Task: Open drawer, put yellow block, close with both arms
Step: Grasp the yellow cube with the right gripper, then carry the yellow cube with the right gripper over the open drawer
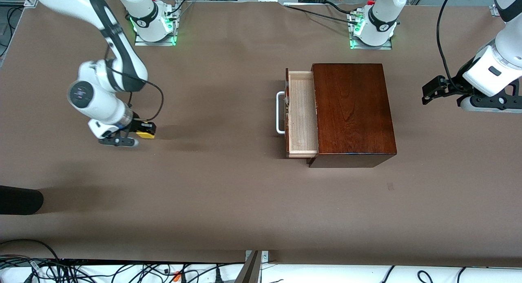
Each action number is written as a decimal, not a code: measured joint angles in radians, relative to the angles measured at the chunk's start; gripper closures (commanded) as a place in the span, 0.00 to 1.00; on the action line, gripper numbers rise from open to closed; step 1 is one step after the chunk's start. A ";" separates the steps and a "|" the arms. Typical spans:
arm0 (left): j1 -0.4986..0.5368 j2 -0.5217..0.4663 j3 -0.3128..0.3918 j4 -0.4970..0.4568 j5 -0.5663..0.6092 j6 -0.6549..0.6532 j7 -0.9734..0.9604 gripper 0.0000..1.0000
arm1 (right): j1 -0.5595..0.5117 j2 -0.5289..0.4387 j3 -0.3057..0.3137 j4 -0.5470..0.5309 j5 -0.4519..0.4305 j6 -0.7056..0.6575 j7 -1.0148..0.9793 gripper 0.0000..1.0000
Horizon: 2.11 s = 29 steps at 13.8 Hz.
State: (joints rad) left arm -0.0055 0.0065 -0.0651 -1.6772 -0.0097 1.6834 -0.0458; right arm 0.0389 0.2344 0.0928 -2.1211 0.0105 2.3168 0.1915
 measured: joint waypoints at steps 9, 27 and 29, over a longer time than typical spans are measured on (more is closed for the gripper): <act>-0.004 0.000 -0.011 0.001 0.000 0.000 0.000 0.00 | 0.059 -0.132 0.170 0.465 0.011 -0.594 0.254 0.95; -0.005 0.000 -0.012 0.001 0.000 -0.001 0.000 0.00 | 0.622 0.484 0.186 0.987 -0.106 -0.288 0.806 0.99; -0.005 0.000 -0.012 0.001 0.000 -0.001 0.000 0.00 | 0.626 0.514 0.185 0.988 -0.106 -0.230 0.806 0.99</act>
State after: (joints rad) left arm -0.0109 0.0063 -0.0769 -1.6765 -0.0097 1.6828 -0.0458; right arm 0.6649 0.7487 0.2776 -1.1334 -0.0956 2.0863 0.9976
